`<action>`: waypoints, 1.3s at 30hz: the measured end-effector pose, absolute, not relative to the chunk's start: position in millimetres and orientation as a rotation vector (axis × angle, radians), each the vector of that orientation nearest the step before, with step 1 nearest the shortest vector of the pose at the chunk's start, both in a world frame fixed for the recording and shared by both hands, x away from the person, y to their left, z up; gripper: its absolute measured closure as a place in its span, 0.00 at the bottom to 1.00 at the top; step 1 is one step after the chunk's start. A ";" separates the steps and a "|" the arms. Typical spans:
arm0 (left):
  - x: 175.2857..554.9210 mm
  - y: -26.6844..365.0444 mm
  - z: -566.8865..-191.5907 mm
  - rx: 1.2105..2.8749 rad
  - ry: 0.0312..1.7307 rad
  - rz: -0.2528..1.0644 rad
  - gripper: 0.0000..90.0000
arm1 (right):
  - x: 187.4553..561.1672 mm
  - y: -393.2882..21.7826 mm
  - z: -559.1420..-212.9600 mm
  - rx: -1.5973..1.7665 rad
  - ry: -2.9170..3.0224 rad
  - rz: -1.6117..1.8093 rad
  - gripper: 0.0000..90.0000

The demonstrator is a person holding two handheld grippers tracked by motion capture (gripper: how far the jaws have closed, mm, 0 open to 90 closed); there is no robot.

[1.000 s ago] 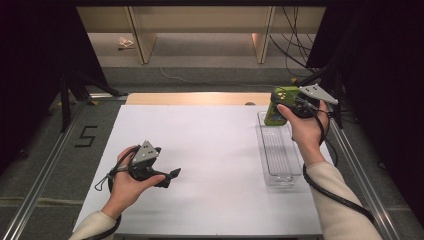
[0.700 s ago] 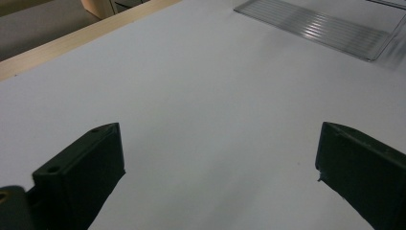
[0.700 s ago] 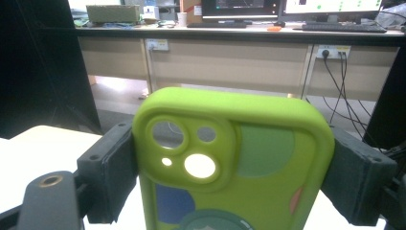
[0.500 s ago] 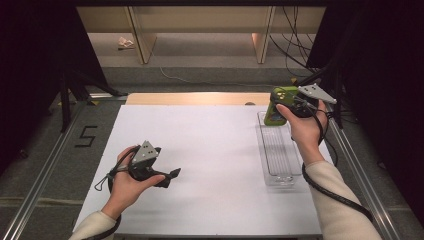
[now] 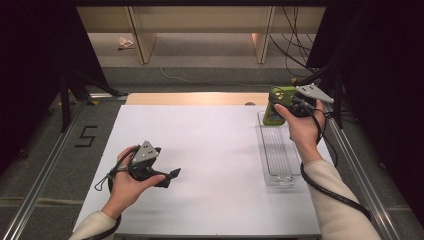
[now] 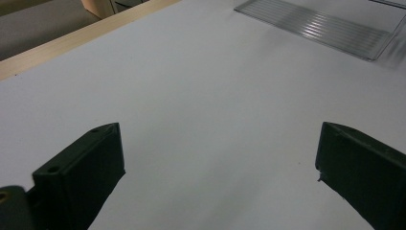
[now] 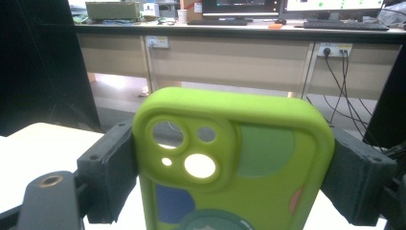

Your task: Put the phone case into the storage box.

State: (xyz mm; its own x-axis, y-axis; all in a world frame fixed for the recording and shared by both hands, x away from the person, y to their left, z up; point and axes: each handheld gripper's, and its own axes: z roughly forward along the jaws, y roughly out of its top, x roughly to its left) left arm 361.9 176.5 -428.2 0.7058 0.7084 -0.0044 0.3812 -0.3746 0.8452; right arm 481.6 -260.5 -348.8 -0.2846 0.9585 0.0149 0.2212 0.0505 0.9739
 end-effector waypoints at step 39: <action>361.7 177.1 -427.5 1.998 0.835 0.456 0.03 | 492.7 -262.1 -352.9 1.233 1.598 1.279 0.19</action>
State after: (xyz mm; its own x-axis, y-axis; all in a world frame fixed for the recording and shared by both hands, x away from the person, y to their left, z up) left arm 361.7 177.1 -427.5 0.7047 0.7095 -0.0048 0.3796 -0.3714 0.8473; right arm 492.7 -262.1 -352.9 -0.2696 0.9627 0.0206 0.2313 0.0440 0.9719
